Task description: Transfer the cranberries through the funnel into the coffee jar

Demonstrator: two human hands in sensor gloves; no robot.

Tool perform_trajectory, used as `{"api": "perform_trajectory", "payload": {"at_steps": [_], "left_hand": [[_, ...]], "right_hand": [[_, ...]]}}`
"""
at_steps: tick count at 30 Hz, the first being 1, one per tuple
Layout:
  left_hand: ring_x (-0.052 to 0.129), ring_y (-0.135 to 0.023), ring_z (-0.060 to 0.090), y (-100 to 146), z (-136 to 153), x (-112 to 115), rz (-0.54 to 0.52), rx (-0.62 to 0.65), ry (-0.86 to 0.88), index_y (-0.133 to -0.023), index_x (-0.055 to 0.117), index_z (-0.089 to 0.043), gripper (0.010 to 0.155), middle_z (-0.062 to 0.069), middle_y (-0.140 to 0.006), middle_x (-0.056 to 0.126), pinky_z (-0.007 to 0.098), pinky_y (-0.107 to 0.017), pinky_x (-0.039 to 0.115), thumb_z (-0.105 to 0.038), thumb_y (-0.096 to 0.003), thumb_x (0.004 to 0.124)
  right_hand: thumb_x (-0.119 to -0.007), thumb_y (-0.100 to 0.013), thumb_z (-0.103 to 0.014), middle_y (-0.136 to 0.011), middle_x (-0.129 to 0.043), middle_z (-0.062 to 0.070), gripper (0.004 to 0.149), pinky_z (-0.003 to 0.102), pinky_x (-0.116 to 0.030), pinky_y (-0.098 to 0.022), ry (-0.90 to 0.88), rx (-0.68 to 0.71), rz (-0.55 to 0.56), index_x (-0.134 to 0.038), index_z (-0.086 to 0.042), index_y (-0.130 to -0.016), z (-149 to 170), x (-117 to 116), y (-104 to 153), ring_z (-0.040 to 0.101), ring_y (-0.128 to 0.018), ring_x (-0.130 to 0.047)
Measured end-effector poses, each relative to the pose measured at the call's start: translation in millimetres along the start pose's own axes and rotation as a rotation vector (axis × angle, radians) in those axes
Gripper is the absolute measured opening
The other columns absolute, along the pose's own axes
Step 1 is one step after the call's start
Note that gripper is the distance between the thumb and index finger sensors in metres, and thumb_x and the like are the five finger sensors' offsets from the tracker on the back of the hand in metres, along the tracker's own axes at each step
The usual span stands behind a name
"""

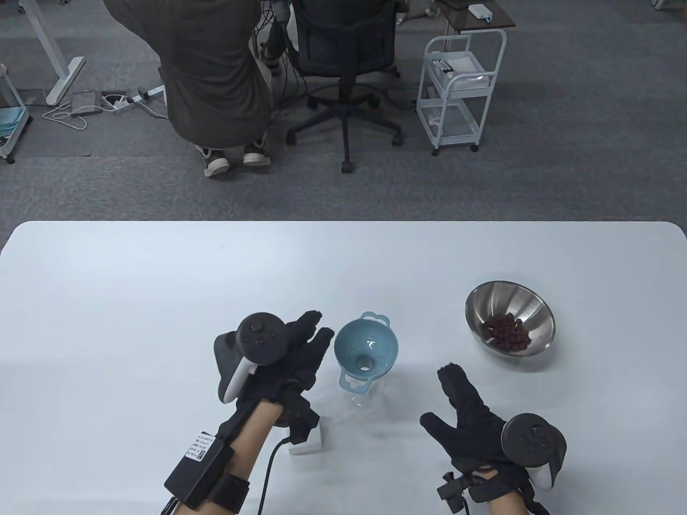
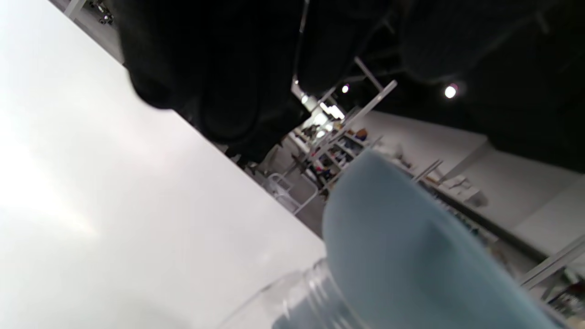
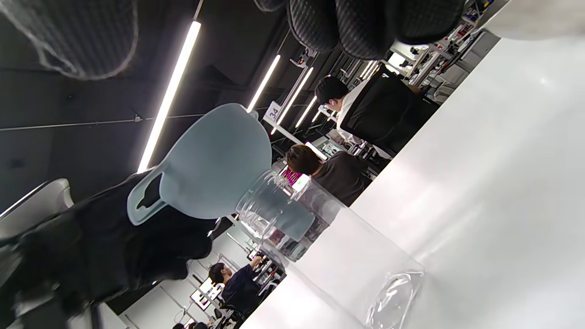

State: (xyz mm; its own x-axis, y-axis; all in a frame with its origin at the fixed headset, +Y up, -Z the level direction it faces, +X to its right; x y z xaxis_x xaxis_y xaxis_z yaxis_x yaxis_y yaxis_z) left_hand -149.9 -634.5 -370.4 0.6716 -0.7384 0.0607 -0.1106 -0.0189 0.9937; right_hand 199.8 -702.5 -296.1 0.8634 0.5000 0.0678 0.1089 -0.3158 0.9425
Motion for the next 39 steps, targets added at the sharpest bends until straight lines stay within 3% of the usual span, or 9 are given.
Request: {"api": "perform_trajectory", "payload": {"at_steps": [6, 13, 25, 39], "left_hand": [[0.076, -0.099, 0.047, 40, 15, -11, -0.061, 0.144, 0.049, -0.114, 0.055, -0.02, 0.072, 0.021, -0.118, 0.055, 0.054, -0.067, 0.071, -0.061, -0.0543, 0.064], [0.06, -0.108, 0.049, 67, 30, 2, -0.147, 0.236, -0.03, -0.115, 0.049, -0.02, 0.078, 0.018, -0.122, 0.046, 0.062, -0.074, 0.059, -0.065, -0.0523, 0.063], [0.057, -0.11, 0.049, 76, 42, 23, -0.151, 0.292, -0.048, -0.114, 0.052, -0.021, 0.078, 0.016, -0.122, 0.048, 0.065, -0.075, 0.054, -0.065, -0.0511, 0.064], [0.06, -0.109, 0.048, 73, 54, 30, -0.119, 0.251, -0.048, -0.114, 0.053, -0.021, 0.077, 0.015, -0.121, 0.05, 0.065, -0.075, 0.054, -0.065, -0.0512, 0.064]], "right_hand": [[-0.081, -0.047, -0.06, -0.109, -0.059, 0.024, 0.091, 0.055, -0.067, -0.063, 0.004, -0.102, 0.088, -0.041, -0.004, -0.106, 8, 19, -4, 0.049, -0.093, -0.072], [-0.08, -0.048, -0.06, -0.109, -0.056, 0.026, 0.09, 0.056, -0.066, -0.063, 0.074, -0.246, 0.204, -0.041, -0.002, -0.106, 16, 52, -9, 0.05, -0.092, -0.071], [-0.076, -0.051, -0.06, -0.11, -0.046, 0.029, 0.091, 0.058, -0.062, -0.064, 0.25, -0.626, 0.385, -0.034, -0.001, -0.106, 49, 115, -27, 0.053, -0.094, -0.062], [-0.076, -0.052, -0.057, -0.108, -0.05, 0.029, 0.091, 0.051, -0.071, -0.06, 0.354, -1.001, 0.368, -0.03, 0.002, -0.104, 137, 122, -59, 0.047, -0.091, -0.072]]}}
Point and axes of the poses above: the tracker on the back of each hand, its own z axis roughly to the little-finger side, its own y axis roughly from the fingertips to the wrist, x = y × z, the point moved 4 cm from there along -y, roughly from the wrist to the fingertips
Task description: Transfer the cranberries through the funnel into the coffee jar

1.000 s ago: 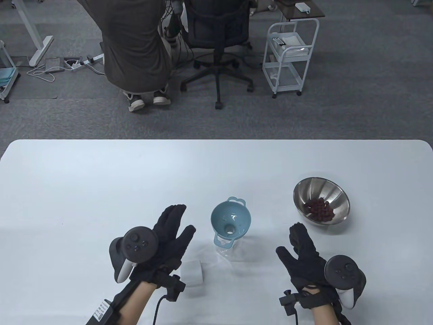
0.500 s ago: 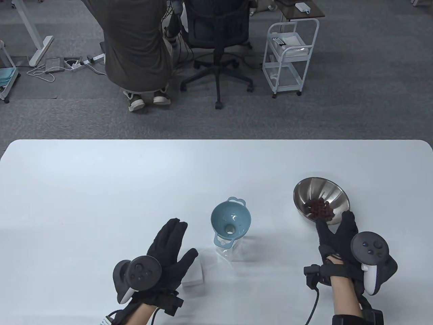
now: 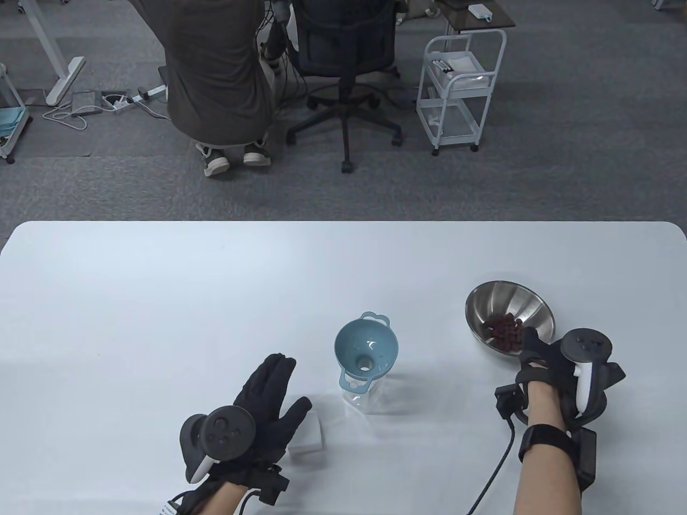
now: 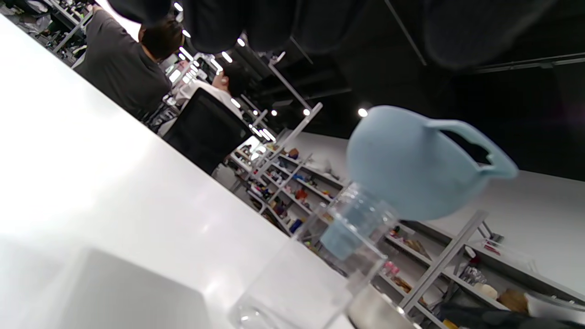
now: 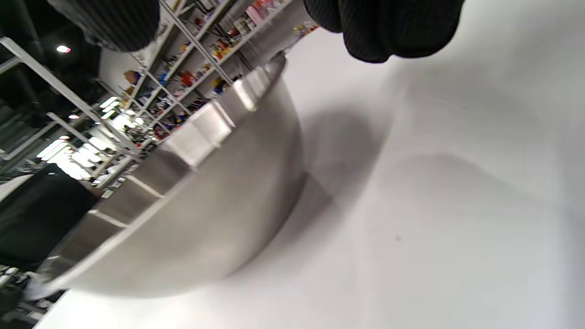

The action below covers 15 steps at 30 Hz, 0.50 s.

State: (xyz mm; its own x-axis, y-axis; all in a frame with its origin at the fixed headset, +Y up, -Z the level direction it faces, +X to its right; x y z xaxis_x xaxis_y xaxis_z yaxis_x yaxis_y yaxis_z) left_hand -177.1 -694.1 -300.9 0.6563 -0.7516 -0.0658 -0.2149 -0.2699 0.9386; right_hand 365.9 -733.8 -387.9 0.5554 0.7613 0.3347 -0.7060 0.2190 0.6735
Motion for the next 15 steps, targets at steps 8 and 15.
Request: {"api": "perform_trajectory", "payload": {"at_steps": [8, 15], "left_hand": [[0.061, -0.109, 0.048, -1, 2, -2, -0.008, -0.017, 0.002, -0.114, 0.053, -0.021, 0.077, 0.015, -0.121, 0.051, 0.065, -0.075, 0.054, -0.065, -0.0514, 0.064], [0.063, -0.109, 0.048, 0, 4, -5, -0.027, -0.027, -0.001, -0.114, 0.051, -0.019, 0.078, 0.015, -0.121, 0.051, 0.065, -0.074, 0.055, -0.064, -0.0513, 0.064]], "right_hand": [[-0.08, -0.053, -0.051, -0.104, -0.059, 0.029, 0.088, 0.044, -0.08, -0.051, 0.045, -0.071, -0.031, -0.031, 0.003, -0.103, 11, -19, -26, 0.039, -0.078, -0.089], [-0.084, -0.055, -0.036, -0.094, -0.078, 0.023, 0.076, 0.032, -0.089, -0.033, 0.018, -0.092, -0.066, -0.037, 0.006, -0.099, 8, -30, -34, 0.022, -0.052, -0.107]]}}
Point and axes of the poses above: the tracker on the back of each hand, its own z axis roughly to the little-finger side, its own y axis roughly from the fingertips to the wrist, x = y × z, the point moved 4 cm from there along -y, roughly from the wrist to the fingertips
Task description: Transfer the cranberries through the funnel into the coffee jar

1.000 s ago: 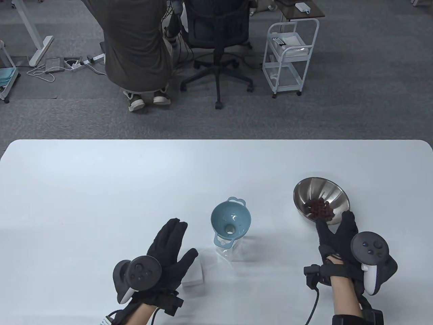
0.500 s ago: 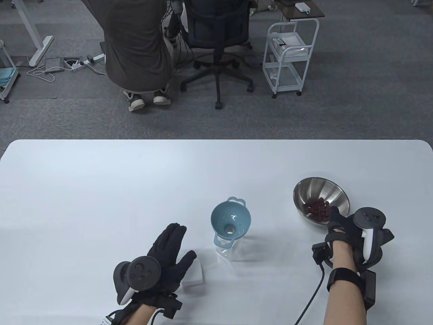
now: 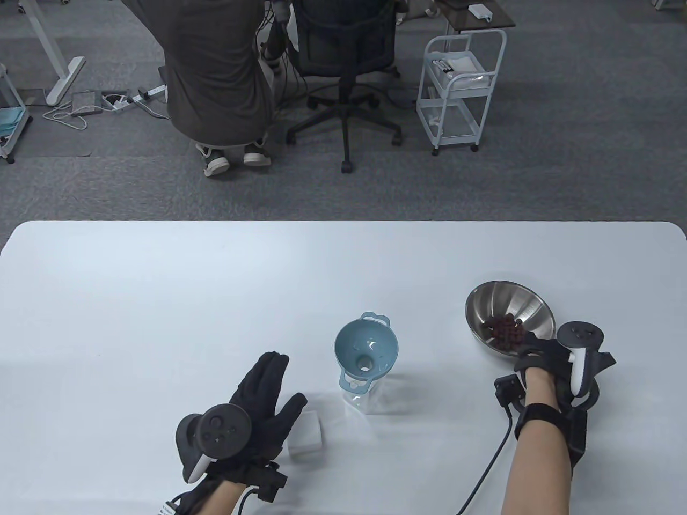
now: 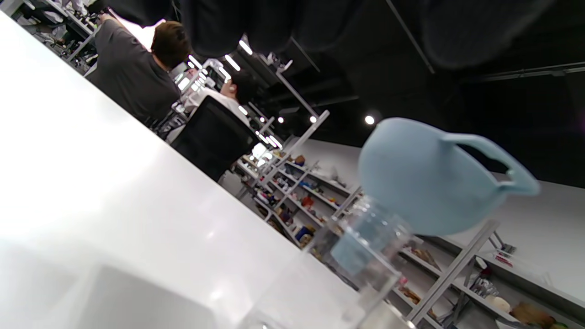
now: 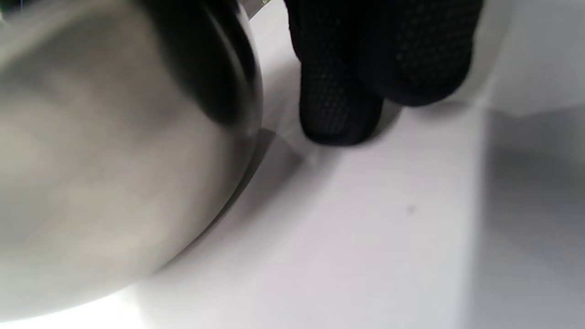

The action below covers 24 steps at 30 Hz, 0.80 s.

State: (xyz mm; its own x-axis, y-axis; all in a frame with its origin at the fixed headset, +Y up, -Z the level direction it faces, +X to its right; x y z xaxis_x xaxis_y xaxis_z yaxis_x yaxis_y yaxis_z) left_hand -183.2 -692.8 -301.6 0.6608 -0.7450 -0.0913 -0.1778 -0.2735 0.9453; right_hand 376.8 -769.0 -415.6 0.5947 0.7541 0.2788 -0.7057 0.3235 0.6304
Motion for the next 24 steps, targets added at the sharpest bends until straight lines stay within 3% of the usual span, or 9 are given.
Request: {"api": "perform_trajectory", "payload": {"at_steps": [5, 8, 14, 18, 24], "left_hand": [[0.063, -0.108, 0.047, 0, 0, -1, 0.001, -0.007, -0.002, -0.114, 0.051, -0.019, 0.078, 0.015, -0.121, 0.051, 0.065, -0.074, 0.055, -0.064, -0.0514, 0.064], [0.063, -0.108, 0.047, 0, 1, -1, 0.0, -0.008, 0.002, -0.114, 0.05, -0.019, 0.079, 0.016, -0.121, 0.05, 0.065, -0.074, 0.055, -0.065, -0.0514, 0.064], [0.063, -0.108, 0.047, 1, 2, -2, -0.005, -0.01, 0.011, -0.114, 0.05, -0.018, 0.079, 0.016, -0.121, 0.051, 0.065, -0.074, 0.055, -0.064, -0.0513, 0.064], [0.064, -0.108, 0.047, 1, 2, -1, 0.002, -0.007, 0.01, -0.114, 0.05, -0.019, 0.079, 0.016, -0.121, 0.051, 0.065, -0.074, 0.055, -0.064, -0.0515, 0.064], [0.064, -0.108, 0.047, 1, 1, 0, 0.01, -0.006, 0.007, -0.114, 0.051, -0.019, 0.079, 0.016, -0.121, 0.051, 0.065, -0.074, 0.055, -0.064, -0.0514, 0.064]], "right_hand": [[-0.083, -0.055, -0.019, -0.083, -0.09, 0.021, 0.061, 0.024, -0.094, -0.021, -0.072, -0.012, 0.024, -0.047, 0.01, -0.094, -1, -1, -3, 0.012, -0.035, -0.111], [-0.083, -0.054, -0.016, -0.078, -0.093, 0.022, 0.055, 0.02, -0.096, -0.016, -0.137, -0.018, 0.034, -0.054, 0.012, -0.091, 0, -1, -2, 0.015, -0.026, -0.113], [-0.083, -0.053, -0.012, -0.072, -0.096, 0.025, 0.042, 0.02, -0.097, -0.012, -0.205, 0.015, 0.041, -0.068, 0.01, -0.085, -1, 3, 4, 0.017, -0.021, -0.114], [-0.083, -0.053, -0.012, -0.072, -0.097, 0.024, 0.039, 0.021, -0.097, -0.012, -0.225, 0.08, 0.03, -0.07, 0.008, -0.084, -14, 18, 15, 0.017, -0.021, -0.114], [-0.084, -0.053, -0.012, -0.071, -0.097, 0.023, 0.038, 0.021, -0.096, -0.01, -0.246, 0.228, 0.065, -0.072, 0.009, -0.082, -47, 60, 51, 0.017, -0.019, -0.113]]}}
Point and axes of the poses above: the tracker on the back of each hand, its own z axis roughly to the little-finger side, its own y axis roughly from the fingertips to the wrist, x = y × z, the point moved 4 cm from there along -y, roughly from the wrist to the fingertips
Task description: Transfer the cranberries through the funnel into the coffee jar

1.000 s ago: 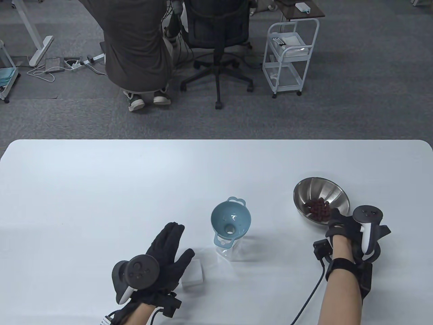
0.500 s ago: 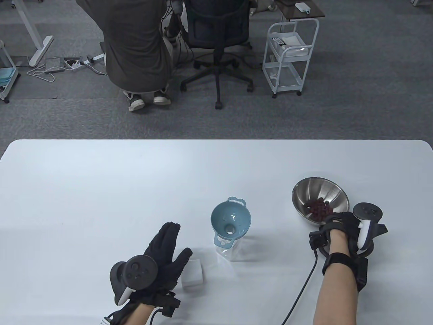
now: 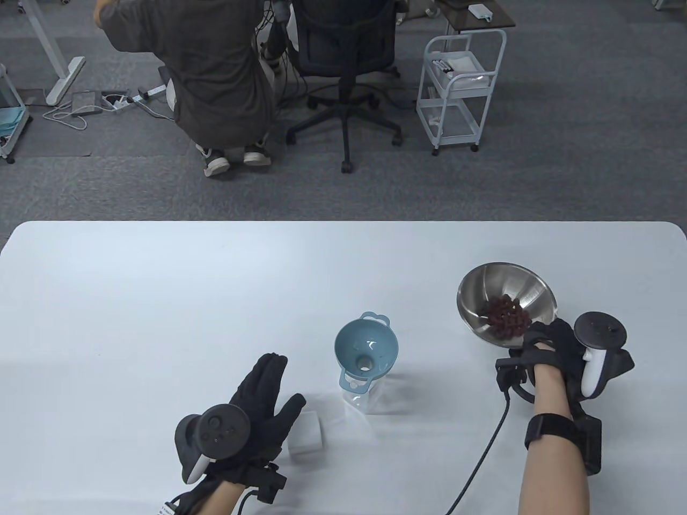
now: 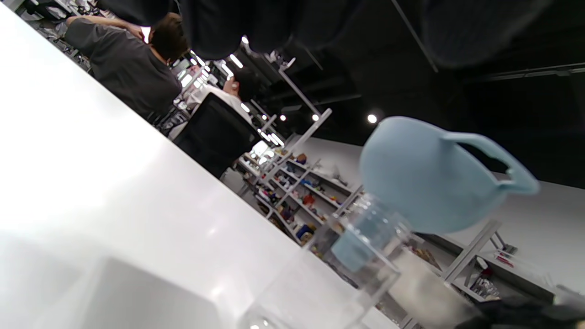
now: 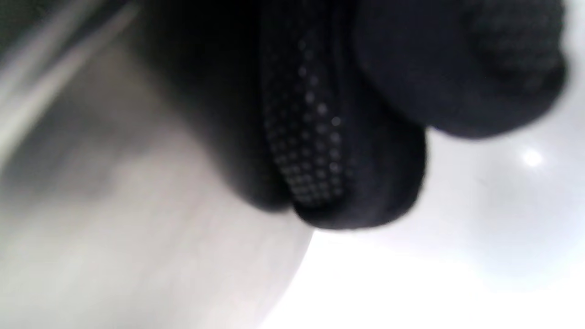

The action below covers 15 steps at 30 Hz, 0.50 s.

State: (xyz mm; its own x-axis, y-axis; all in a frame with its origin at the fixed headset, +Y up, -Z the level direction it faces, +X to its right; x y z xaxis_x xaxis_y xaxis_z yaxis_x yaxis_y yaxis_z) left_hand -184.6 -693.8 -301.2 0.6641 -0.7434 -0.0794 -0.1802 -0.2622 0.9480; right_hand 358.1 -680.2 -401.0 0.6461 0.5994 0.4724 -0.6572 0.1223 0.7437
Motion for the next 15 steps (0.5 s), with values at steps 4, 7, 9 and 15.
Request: {"api": "perform_trajectory", "payload": {"at_steps": [4, 7, 9, 15], "left_hand": [[0.064, -0.108, 0.047, 0, 0, 0, -0.003, 0.002, -0.004, -0.114, 0.051, -0.019, 0.078, 0.016, -0.121, 0.051, 0.065, -0.074, 0.055, -0.064, -0.0514, 0.064], [0.064, -0.108, 0.048, 0, 1, 0, -0.004, -0.003, -0.006, -0.114, 0.051, -0.019, 0.078, 0.016, -0.121, 0.051, 0.065, -0.074, 0.055, -0.064, -0.0514, 0.064], [0.064, -0.108, 0.048, 1, 1, -1, -0.006, -0.007, -0.005, -0.114, 0.051, -0.019, 0.078, 0.016, -0.121, 0.051, 0.066, -0.074, 0.055, -0.064, -0.0514, 0.064], [0.064, -0.108, 0.047, 1, 4, -3, -0.013, -0.018, 0.0, -0.114, 0.051, -0.019, 0.078, 0.016, -0.121, 0.051, 0.066, -0.074, 0.055, -0.064, -0.0515, 0.064]], "right_hand": [[-0.084, -0.053, -0.011, -0.071, -0.098, 0.023, 0.037, 0.021, -0.096, -0.01, 0.011, 0.111, -0.001, -0.073, 0.009, -0.082, -39, 17, 22, 0.018, -0.018, -0.113], [-0.084, -0.053, -0.011, -0.071, -0.098, 0.023, 0.037, 0.022, -0.096, -0.01, 0.034, 0.218, -0.004, -0.073, 0.009, -0.082, -73, 26, 43, 0.018, -0.018, -0.113], [-0.084, -0.053, -0.011, -0.071, -0.098, 0.023, 0.037, 0.022, -0.096, -0.01, 0.052, 0.287, -0.004, -0.073, 0.009, -0.082, -95, 30, 58, 0.019, -0.018, -0.113], [-0.084, -0.053, -0.01, -0.071, -0.098, 0.024, 0.036, 0.023, -0.096, -0.01, 0.138, 0.488, 0.004, -0.073, 0.009, -0.082, -148, 28, 103, 0.02, -0.018, -0.113]]}}
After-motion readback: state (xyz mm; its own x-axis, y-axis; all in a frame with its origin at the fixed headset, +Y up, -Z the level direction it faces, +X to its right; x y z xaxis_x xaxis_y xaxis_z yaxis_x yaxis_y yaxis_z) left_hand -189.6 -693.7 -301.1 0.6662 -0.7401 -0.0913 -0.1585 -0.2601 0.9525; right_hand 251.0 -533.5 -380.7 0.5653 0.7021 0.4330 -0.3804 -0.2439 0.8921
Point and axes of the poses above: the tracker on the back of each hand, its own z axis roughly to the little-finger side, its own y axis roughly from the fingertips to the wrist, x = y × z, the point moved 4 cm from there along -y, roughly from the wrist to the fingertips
